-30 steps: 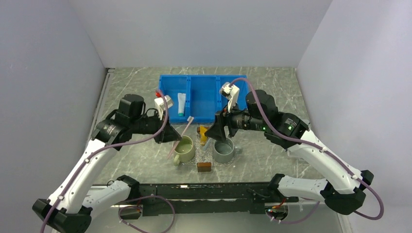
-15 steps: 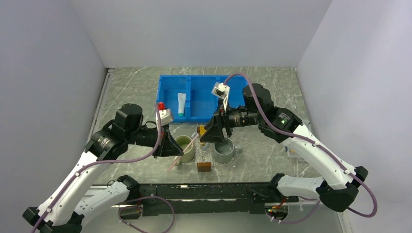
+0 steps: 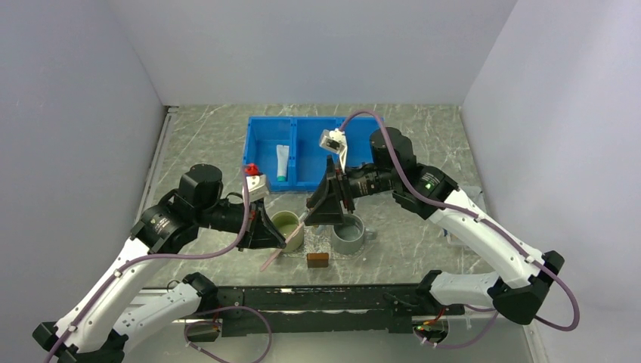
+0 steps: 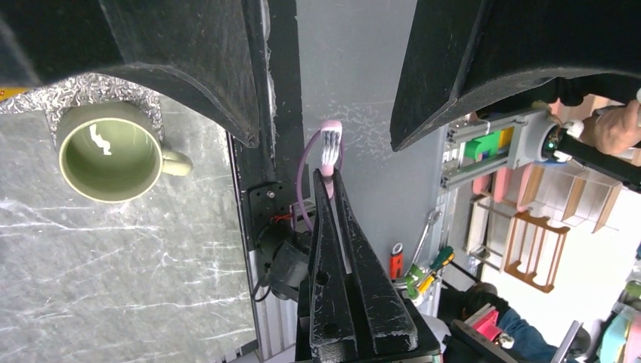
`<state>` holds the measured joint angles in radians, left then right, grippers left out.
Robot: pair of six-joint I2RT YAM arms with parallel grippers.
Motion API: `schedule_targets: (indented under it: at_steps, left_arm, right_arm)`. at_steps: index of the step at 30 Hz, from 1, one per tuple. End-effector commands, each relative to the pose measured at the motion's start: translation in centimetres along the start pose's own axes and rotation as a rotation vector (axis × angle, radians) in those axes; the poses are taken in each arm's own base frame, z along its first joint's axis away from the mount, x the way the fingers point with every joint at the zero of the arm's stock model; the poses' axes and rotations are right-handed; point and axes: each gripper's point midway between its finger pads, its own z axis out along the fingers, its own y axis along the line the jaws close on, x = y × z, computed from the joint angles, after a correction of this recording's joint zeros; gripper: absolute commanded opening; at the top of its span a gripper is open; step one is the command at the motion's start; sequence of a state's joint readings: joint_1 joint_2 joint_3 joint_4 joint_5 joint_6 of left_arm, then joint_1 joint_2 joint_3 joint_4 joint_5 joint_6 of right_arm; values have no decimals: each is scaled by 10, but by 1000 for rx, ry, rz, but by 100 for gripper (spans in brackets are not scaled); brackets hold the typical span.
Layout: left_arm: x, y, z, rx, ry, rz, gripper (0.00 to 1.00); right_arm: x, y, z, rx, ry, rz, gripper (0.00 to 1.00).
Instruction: Prepare toiletry sets of a toothbrush and toothpaste on the tray
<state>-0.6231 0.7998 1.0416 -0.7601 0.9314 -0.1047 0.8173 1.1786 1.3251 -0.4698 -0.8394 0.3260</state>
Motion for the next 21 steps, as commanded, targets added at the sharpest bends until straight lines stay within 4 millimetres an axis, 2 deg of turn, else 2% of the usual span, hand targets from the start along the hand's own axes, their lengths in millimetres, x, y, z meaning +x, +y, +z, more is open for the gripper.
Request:
schedule_targets:
  at_steps: [1,14,18,21]
  left_arm:
    - [-7,-8,-2,35,-20,62,0]
    - [-8,-4,-1,13,-19,59,0]
    - [-8,-4,-2,10,-19,59,0]
    - [-8,-5,-2,11,-20,59,0]
  right_arm:
    - [-2,5,6,-39,-1,-19,65]
    - [8,9,17,-29,40,-30,51]
    - [8,9,19,-22,42,-33,41]
    - [7,8,19,-9,39,-34,27]
